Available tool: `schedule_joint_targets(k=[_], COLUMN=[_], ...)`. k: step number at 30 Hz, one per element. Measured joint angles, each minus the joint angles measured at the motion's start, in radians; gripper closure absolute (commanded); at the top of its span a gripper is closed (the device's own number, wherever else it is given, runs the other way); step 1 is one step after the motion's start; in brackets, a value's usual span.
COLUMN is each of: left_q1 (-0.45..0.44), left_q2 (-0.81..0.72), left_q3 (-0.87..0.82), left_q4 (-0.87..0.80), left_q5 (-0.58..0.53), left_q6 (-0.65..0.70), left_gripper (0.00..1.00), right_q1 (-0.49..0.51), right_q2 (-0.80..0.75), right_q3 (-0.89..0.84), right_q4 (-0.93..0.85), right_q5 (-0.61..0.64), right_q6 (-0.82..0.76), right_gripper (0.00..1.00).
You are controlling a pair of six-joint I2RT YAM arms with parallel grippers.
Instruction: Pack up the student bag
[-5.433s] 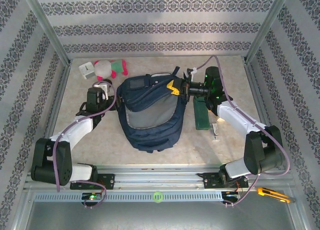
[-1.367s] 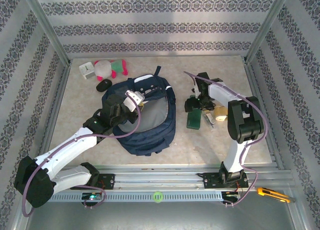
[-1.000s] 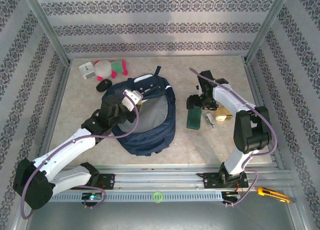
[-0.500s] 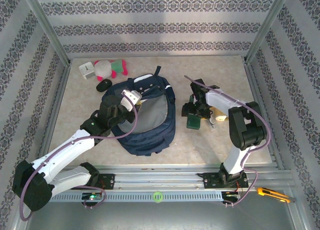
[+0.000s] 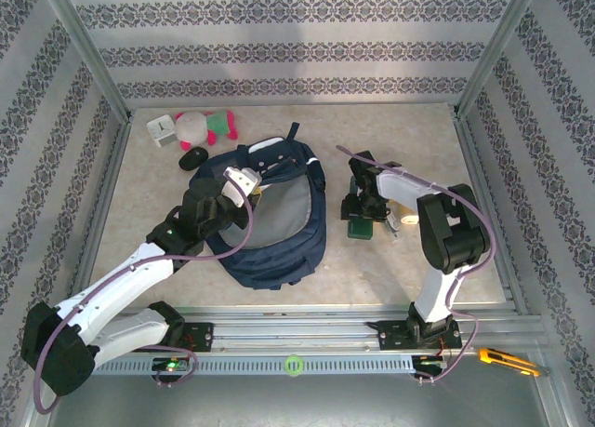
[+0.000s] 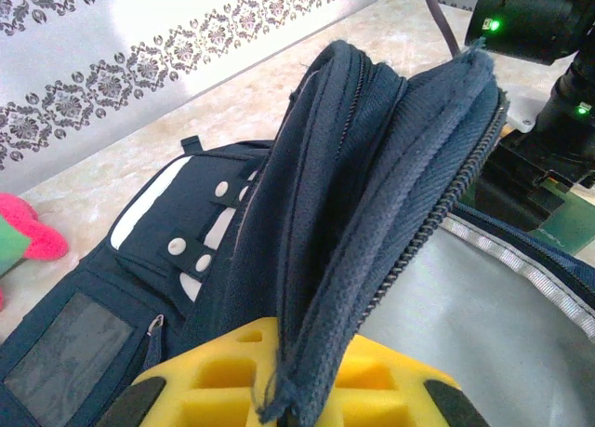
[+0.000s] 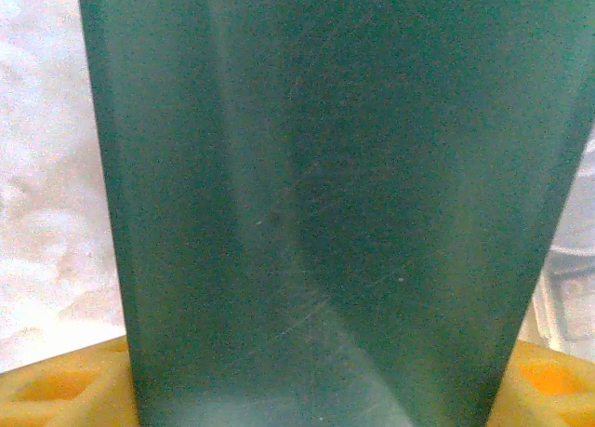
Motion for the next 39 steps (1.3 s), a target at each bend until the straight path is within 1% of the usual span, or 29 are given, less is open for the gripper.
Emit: schedule_joint_targets(k=[2,6,11,13,15,17,20,23,25,28,34,36,39], left_q1=[0.006,0.027,0.033,0.037,0.039,0.039,0.043,0.045,0.045,0.045,0.047,0.051,0.051], left_q2=[0.0,0.0,0.006,0.013,0.019,0.021,0.021,0.021,0.025,0.036,0.046,0.046,0.046], left_q3=[0.001,0.017,0.053,0.08,0.105,0.121,0.13,0.134,0.138,0.152,0.171,0.172,0.173], left_q4=[0.0,-0.012,-0.063,-0.098,-0.124,-0.143,-0.158,-0.161,-0.163,-0.172,-0.181,-0.181,-0.181], left_q5=[0.0,0.011,0.032,0.04,0.047,0.055,0.076,0.089,0.1,0.107,0.125,0.132,0.138], left_q6=[-0.009,-0.042,-0.072,-0.088,-0.107,-0.126,-0.148,-0.153,-0.153,-0.152,-0.149,-0.149,-0.149], left_gripper=[1.0,1.0,1.0,1.0,1.0,1.0,1.0,1.0,1.0,1.0,1.0,1.0,1.0], right_q1=[0.0,0.0,0.001,0.013,0.039,0.09,0.197,0.314,0.384,0.446,0.491,0.495,0.495], right_q2=[-0.061,-0.259,-0.466,-0.518,-0.55,-0.575,-0.597,-0.578,-0.533,-0.446,-0.254,-0.205,-0.147], right_q3=[-0.026,-0.042,-0.031,-0.023,-0.013,-0.001,0.008,0.039,0.076,0.124,0.216,0.236,0.26], right_q4=[0.003,0.003,0.002,-0.008,-0.024,-0.052,-0.077,-0.1,-0.106,-0.098,-0.095,-0.093,-0.088], right_q5=[-0.001,-0.029,-0.152,-0.215,-0.272,-0.314,-0.324,-0.272,-0.223,-0.165,-0.088,-0.077,-0.06], right_q6=[-0.026,-0.139,-0.379,-0.512,-0.659,-0.829,-1.05,-1.244,-1.359,-1.481,-1.63,-1.65,-1.652], right_gripper=[0.35,0.39,0.45,0.48,0.49,0.48,0.46,0.46,0.46,0.45,0.41,0.36,0.27])
